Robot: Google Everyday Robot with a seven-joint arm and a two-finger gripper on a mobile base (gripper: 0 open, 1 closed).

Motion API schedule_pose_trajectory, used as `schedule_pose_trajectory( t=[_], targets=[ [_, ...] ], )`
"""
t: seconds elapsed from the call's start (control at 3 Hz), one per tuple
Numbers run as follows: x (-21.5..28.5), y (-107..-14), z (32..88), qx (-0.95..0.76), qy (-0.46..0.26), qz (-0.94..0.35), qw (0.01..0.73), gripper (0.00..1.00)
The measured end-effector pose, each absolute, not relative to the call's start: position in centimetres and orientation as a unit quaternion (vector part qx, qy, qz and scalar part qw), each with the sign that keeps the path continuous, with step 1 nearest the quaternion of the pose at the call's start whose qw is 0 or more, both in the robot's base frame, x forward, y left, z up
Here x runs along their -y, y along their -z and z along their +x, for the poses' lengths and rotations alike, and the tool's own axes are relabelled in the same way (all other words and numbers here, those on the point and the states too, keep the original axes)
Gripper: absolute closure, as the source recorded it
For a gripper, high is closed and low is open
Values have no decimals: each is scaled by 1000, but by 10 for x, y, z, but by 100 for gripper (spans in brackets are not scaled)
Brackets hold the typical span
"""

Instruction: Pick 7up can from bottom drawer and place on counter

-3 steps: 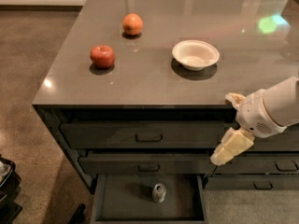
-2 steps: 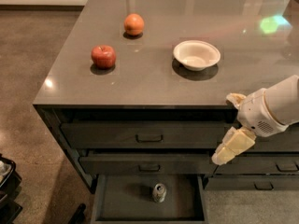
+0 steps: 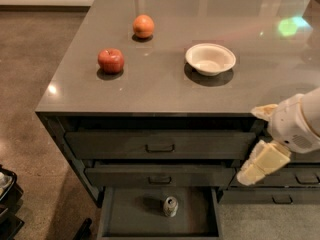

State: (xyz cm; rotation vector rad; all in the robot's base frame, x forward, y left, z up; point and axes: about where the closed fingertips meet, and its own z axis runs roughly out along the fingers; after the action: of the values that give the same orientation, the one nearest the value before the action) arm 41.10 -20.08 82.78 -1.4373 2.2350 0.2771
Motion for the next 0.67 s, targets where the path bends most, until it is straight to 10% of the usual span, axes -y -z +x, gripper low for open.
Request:
schedule_pose_trajectory(
  t=[0.67],
  targets=[
    [214, -854, 361, -832, -46, -492, 253, 0]
  ],
)
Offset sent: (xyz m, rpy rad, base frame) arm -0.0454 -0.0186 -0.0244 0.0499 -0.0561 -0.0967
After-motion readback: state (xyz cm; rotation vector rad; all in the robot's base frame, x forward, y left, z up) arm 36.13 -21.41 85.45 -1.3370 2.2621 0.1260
